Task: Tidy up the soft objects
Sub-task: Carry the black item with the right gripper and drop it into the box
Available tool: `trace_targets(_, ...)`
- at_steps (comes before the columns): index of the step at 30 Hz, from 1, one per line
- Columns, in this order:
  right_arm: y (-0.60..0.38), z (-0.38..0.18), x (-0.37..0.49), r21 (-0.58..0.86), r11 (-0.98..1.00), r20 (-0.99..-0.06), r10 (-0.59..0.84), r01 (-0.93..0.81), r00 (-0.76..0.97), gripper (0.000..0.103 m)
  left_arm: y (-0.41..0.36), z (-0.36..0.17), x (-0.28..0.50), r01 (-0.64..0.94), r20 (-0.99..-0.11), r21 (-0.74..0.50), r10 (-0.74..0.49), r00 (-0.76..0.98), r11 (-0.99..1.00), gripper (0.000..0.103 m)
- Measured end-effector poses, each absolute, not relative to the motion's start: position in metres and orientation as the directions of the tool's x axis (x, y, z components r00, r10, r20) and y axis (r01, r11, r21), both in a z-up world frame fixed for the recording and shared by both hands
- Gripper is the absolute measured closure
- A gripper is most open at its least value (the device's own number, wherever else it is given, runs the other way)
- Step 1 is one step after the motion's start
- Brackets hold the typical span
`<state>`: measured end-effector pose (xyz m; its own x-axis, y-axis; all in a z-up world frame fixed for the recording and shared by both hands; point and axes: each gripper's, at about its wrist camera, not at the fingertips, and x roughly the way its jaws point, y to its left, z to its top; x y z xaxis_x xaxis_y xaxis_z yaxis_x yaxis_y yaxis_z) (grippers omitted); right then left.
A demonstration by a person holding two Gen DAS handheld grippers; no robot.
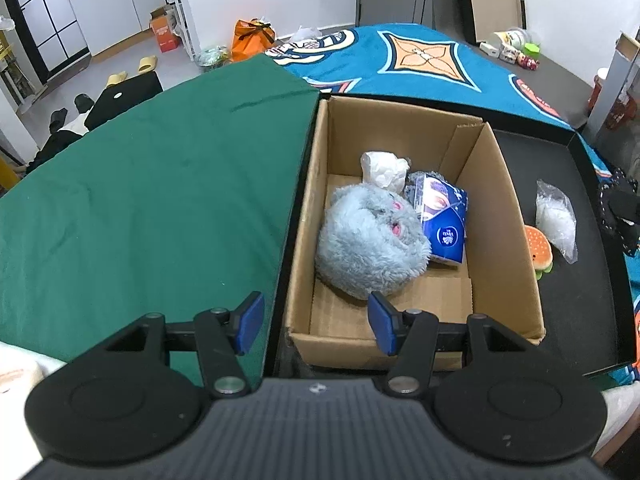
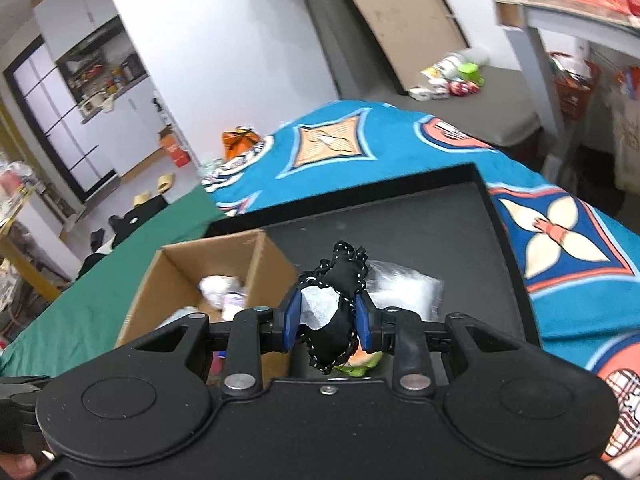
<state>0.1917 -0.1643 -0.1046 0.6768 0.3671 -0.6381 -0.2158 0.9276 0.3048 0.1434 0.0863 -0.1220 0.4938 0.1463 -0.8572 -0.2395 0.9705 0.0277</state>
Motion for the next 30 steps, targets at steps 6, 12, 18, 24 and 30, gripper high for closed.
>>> trace_targets(6, -0.143, -0.097, 0.189, 0.297, 0.917, -0.635, 0.399, -0.268, 0.662, 0.074, 0.097, -0.121, 0.138, -0.246, -0.845, -0.004, 0.128, 0.519, 0.969, 0.048)
trace_targets(12, -0.124, -0.091, 0.186, 0.291, 0.907, -0.627, 0.422, -0.305, 0.655, 0.074, 0.102, -0.125, 0.138, -0.237, -0.849, -0.051, 0.083, 0.522, 0.97, 0.051)
trace_targets(18, -0.105, -0.092, 0.184, 0.28, 0.899, -0.634, 0.436, -0.335, 0.639, 0.074, 0.106, -0.132, 0.135, -0.231, -0.843, -0.089, 0.051, 0.536, 0.969, 0.061)
trace_targets(24, -0.089, -0.099, 0.181, 0.262, 0.9, -0.653, 0.432, -0.35, 0.622, 0.074, 0.114, -0.136, 0.135, -0.246, -0.838, -0.128, 0.028, 0.545, 0.961, 0.077)
trace_targets(30, -0.076, -0.11, 0.178, 0.271, 0.884, -0.665, 0.458, -0.381, 0.59, 0.067, 0.121, -0.139, 0.135, -0.272, -0.832, -0.144, 0.033, 0.554, 0.952, 0.092)
